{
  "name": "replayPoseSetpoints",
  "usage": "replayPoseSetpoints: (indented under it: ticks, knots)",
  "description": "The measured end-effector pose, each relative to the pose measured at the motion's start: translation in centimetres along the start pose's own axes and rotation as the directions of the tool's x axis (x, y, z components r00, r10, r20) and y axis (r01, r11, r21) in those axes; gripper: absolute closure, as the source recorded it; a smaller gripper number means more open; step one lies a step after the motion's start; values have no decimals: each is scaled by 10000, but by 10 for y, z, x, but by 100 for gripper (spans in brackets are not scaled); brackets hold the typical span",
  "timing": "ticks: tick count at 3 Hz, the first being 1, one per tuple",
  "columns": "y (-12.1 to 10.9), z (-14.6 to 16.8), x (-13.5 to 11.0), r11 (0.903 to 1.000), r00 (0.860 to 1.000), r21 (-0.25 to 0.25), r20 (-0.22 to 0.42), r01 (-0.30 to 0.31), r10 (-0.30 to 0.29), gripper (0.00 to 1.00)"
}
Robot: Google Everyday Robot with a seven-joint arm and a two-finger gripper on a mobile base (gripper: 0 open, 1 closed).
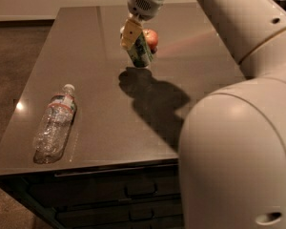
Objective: Knock green can over
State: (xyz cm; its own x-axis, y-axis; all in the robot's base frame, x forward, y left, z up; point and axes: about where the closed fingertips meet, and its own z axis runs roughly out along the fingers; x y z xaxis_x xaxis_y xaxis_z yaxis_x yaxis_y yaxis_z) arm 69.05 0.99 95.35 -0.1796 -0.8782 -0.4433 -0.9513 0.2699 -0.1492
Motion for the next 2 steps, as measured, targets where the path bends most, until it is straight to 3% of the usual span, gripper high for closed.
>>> replayPoseSetpoints:
  ticks: [1, 2]
  knots:
    - [7, 5, 29, 9958, 9718, -322, -2178, 852, -902, 100]
    - [18, 9, 42, 9806, 9290, -772, -3144, 1799, -1952, 84]
